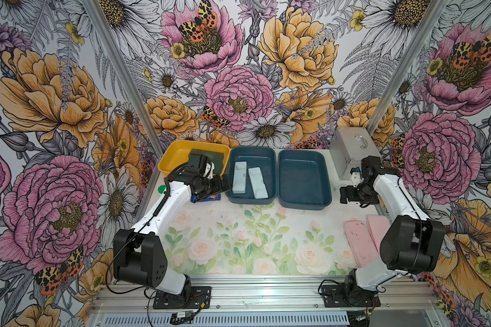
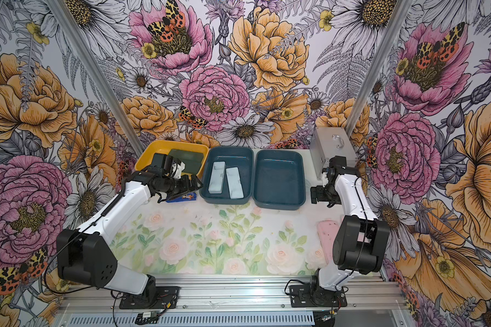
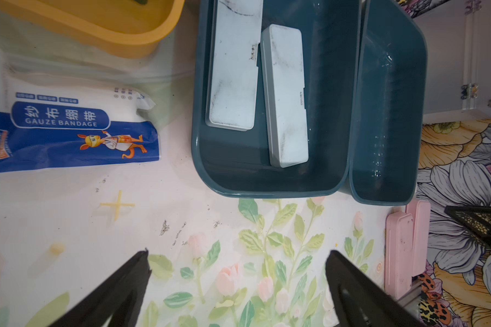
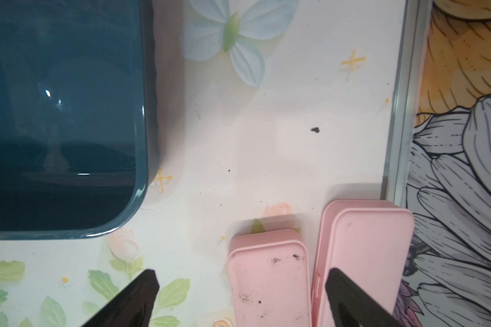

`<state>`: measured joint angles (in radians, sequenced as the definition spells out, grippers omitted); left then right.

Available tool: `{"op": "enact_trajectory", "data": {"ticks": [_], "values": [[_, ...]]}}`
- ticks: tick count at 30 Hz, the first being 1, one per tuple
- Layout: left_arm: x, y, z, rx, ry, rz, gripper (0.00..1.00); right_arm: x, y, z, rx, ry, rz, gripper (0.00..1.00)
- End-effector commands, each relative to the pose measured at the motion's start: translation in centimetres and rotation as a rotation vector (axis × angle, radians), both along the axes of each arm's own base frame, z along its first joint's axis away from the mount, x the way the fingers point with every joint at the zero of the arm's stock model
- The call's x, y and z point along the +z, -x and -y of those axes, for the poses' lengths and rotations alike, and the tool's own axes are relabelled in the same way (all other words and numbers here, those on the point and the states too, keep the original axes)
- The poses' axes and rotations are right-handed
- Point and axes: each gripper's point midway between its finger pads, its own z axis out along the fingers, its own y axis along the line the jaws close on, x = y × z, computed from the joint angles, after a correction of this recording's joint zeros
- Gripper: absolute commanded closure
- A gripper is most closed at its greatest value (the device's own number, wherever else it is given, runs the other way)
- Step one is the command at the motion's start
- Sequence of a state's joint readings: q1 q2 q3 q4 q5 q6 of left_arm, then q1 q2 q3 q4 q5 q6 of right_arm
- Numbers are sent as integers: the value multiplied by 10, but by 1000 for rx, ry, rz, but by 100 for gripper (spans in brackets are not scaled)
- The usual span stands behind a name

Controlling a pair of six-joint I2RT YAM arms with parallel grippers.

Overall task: Place the pencil cases by color into the storage box
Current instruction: Pick up the pencil case at the corner of the board.

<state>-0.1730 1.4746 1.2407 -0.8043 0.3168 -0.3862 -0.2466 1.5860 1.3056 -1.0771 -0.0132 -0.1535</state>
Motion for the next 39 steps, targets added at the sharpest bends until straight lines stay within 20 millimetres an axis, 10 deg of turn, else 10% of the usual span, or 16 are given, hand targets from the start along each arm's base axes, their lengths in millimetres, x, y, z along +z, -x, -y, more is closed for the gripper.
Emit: {"op": "enact_trajectory", "data": {"ticks": [1,10,39], "values": [[18,-5,-1,5,61,75,1,-2,12,8,160,51,-1,1],[10,2,-7,22,68,59,1,-32,59,11,261,38,-109,1],[-12,3,-18,40,39,19,1,-107,84,20,212,-43,-213,1]]}}
